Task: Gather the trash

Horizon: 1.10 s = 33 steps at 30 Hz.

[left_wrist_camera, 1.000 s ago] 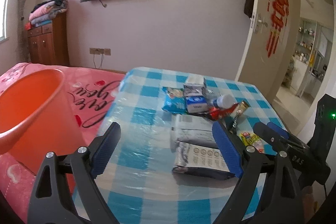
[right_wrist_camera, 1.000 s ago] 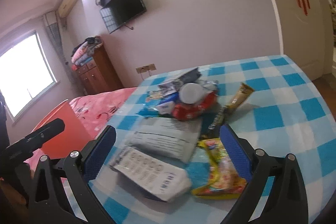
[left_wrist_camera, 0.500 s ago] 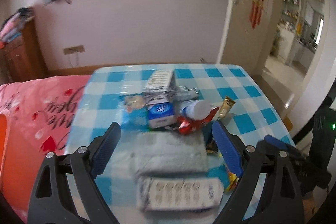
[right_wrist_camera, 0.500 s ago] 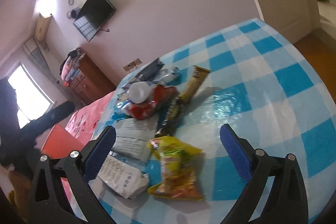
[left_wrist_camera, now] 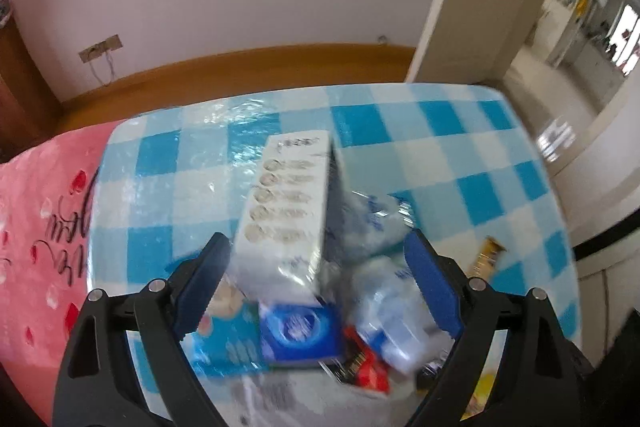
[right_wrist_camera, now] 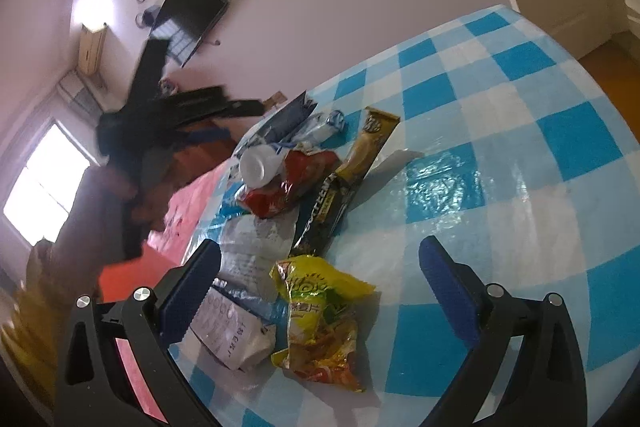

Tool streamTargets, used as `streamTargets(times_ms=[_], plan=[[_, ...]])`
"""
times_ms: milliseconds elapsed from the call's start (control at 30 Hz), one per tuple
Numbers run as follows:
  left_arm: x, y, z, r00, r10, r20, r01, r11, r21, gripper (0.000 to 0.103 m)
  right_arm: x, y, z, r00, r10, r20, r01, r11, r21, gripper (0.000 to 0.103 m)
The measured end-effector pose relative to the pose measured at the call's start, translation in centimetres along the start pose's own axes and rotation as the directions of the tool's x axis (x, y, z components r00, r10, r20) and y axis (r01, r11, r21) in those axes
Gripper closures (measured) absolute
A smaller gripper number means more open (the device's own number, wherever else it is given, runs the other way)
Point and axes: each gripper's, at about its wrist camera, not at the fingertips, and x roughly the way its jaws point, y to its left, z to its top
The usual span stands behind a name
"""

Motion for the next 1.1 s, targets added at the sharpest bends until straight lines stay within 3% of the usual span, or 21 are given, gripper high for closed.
streamTargets(times_ms=[233,400,500,600,867,1100], plan=[[2.9,-0.1,1.0,0.997,0.045,-0.060,-0.042,0.998,0.051,0.015,1.0,0.2,-0.5,0.999,0.005,-0.054,-0.006,0.999,-0.031,0.005],[3.3,0.3,1.0,0.995,0.075,-0.060,-0.074,0.997,0.023,0.034,1.4,0.3,-0.8,0.997,0.003,-0.078,-0.006,0.999,-0.043,0.005],[3.3,0.7,0.8,0.996,0.078,-0.054,-0.078,0.997,-0.009,0.035,1.5,0.7,-0.9,0.997,-0.010,-0.081,0.004,0.998,-0.067,0.007],[2.9,0.6,0.5,0.995,0.088,-0.039,-0.089,0.996,-0.020,0.035,1.8,1.0,-1.2,0.995,-0.023,-0.098,0.014,0.996,-0.085,0.020],[0.4,0.9,-0.9,0.997,0.073,0.017,-0.072,0.995,-0.068,0.035,2.9,1.3,-1.9,0.987,-0.054,-0.149,0.036,0.992,-0.118,0.026],[-3.1,1.5,-2.9,0.996,0.039,0.080,-0.031,0.995,-0.099,0.035,3.3,1.9,-2.4,0.984,-0.096,-0.152,0.070,0.984,-0.165,0.045]])
